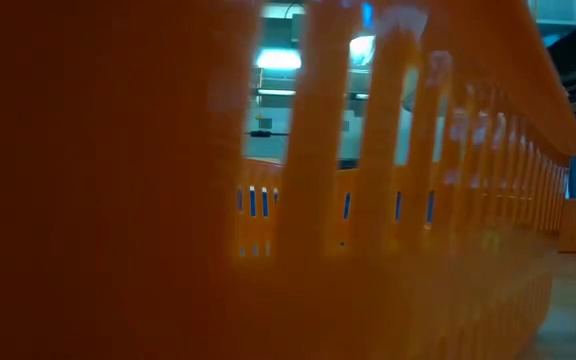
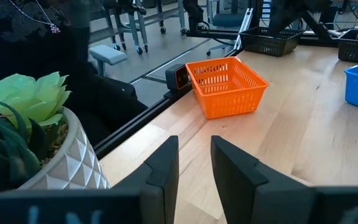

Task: Stack baskets by color
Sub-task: Stack the bottom black bin on the middle black bin

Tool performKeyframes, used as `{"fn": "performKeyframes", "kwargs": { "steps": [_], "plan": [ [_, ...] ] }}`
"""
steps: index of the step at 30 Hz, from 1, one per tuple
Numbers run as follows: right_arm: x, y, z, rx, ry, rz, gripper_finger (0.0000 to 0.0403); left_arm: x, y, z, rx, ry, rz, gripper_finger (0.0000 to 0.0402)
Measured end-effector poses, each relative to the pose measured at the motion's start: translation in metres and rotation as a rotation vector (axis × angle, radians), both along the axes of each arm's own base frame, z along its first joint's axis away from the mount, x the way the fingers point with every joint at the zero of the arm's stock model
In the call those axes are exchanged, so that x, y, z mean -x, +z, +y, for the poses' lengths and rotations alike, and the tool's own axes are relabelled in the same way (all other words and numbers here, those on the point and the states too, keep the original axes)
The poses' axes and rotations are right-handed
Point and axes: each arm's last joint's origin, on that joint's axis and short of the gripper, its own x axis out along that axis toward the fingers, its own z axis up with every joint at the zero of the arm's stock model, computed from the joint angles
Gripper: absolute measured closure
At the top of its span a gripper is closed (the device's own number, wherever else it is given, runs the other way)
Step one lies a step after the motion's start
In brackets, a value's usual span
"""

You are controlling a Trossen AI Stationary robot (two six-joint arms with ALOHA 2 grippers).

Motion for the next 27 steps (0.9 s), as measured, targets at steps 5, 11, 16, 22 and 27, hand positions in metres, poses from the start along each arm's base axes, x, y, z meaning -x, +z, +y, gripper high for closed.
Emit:
{"fn": "performKeyframes", "kwargs": {
  "steps": [5,11,16,22,27],
  "plan": [
    [0.0,0.0,0.0,0.0,0.0,0.0,0.0309,0.003,-0.006,-0.01,-0.03,0.012,-0.057,0.0302],
    [0.0,0.001,0.0,-0.004,-0.001,-0.006,0.0309,0.003,-0.005,-0.011,-0.043,0.028,-0.102,0.0302],
    [0.0,0.001,0.0,-0.003,-0.004,-0.006,0.0309,0.004,-0.006,-0.01,-0.057,0.025,-0.089,0.0302],
    [0.0,0.001,0.0,-0.005,-0.009,-0.003,0.0309,0.006,-0.008,-0.007,-0.093,0.035,-0.062,0.0302],
    [0.0,0.001,0.0,-0.023,-0.014,0.012,0.0309,0.0,-0.019,-0.008,-0.121,0.064,-0.039,0.0302]
  ]
}}
